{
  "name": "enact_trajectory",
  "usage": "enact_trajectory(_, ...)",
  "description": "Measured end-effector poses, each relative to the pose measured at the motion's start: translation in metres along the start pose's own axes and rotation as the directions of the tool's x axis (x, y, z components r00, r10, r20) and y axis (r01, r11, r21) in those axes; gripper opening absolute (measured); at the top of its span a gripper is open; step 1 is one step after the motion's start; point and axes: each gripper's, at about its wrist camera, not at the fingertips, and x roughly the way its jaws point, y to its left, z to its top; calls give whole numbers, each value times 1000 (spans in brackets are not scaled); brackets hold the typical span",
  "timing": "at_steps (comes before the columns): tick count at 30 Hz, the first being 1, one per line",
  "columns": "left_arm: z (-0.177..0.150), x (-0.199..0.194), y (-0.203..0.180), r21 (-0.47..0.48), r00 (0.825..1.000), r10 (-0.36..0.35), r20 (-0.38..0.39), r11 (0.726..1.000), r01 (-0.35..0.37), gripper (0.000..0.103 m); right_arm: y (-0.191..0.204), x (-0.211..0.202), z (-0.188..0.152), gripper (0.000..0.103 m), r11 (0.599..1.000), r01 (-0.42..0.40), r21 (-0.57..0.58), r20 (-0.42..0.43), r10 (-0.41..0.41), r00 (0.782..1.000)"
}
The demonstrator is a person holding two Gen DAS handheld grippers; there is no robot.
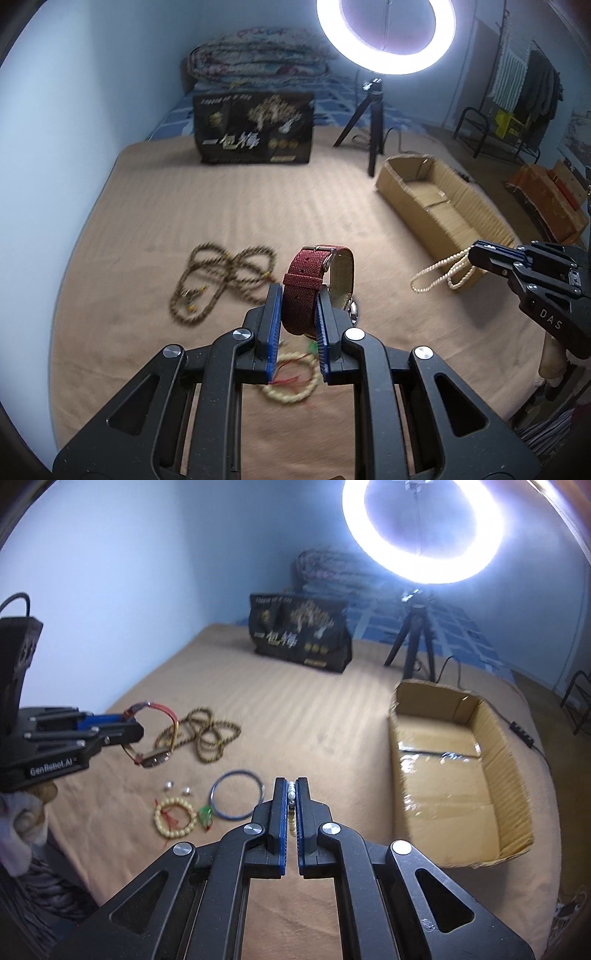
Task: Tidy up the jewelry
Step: 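Lift the red watch with the left tool while the right tool lifts the pearls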
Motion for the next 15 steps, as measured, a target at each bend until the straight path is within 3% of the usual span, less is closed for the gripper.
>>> enact_trajectory(15,45,4,-67,41,994,-87,69,996,84,16,-70,-52,26,3,986,106,132,142,-125,982)
